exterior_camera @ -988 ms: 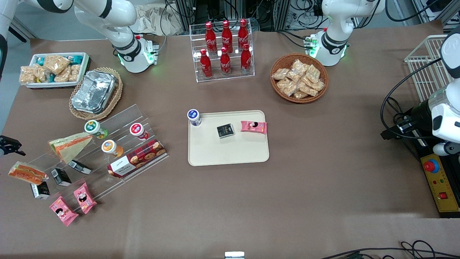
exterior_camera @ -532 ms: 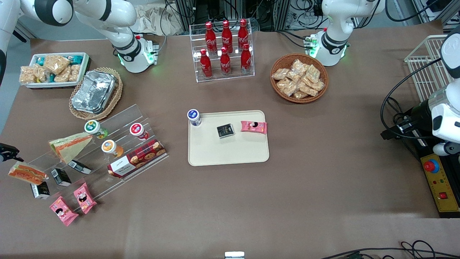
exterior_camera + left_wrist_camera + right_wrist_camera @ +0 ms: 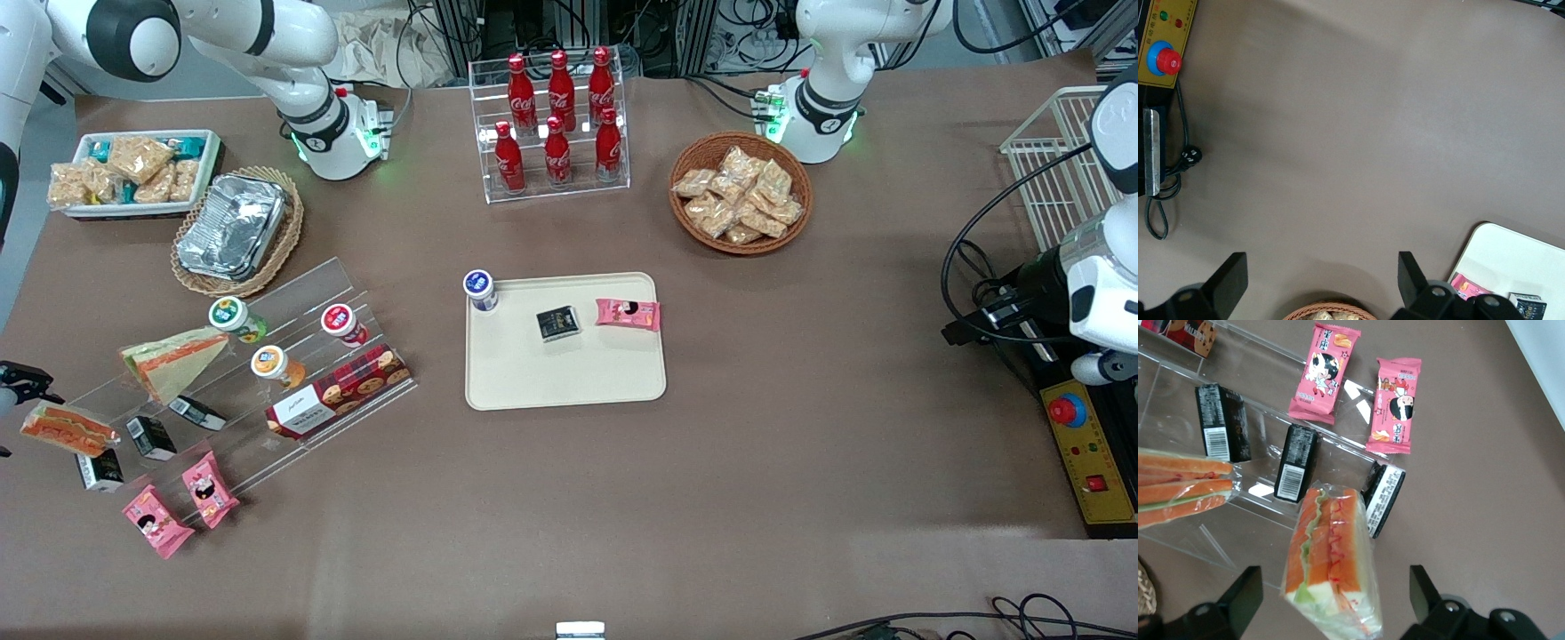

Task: Place sandwich on tray
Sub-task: 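Lower the open right gripper over the front wrapped triangle sandwich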

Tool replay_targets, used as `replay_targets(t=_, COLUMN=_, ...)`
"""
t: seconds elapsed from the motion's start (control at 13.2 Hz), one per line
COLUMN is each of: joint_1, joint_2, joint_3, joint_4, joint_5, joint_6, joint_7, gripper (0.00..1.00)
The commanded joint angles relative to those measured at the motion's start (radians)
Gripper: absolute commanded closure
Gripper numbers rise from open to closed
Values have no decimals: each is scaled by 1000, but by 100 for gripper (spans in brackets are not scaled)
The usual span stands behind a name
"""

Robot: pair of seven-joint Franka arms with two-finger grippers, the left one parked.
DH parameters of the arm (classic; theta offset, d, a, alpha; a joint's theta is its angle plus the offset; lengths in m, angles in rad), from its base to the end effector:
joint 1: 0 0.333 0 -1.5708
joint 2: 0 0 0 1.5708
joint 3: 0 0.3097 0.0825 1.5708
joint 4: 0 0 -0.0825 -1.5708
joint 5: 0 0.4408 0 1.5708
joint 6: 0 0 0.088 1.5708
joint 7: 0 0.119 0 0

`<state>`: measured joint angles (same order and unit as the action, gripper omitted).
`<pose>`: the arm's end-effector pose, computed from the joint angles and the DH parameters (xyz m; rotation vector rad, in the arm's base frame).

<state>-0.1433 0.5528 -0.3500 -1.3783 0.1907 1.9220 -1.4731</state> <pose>0.6969 -0.3062 0.3741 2.7636 1.4504 0.0199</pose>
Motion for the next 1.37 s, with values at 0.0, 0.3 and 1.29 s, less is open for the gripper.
replay_targets(t=0.0, joint_1=-7, joint_2=39, joint_3=3, joint_4=30, joint_5=35, joint_6=-1, joint_7=-29, gripper=2)
replay_targets(t=0.3, joint_1=-5, joint_2=45, joint_3=3, joint_4=21, joint_5=38, joint_6=25, joint_7=-87, gripper=2)
replay_targets(t=1.29, joint_1=-13, joint_2=65, joint_3=3, joint_4=-2, joint_5=53, joint_6=55, joint_7=-98, gripper=21)
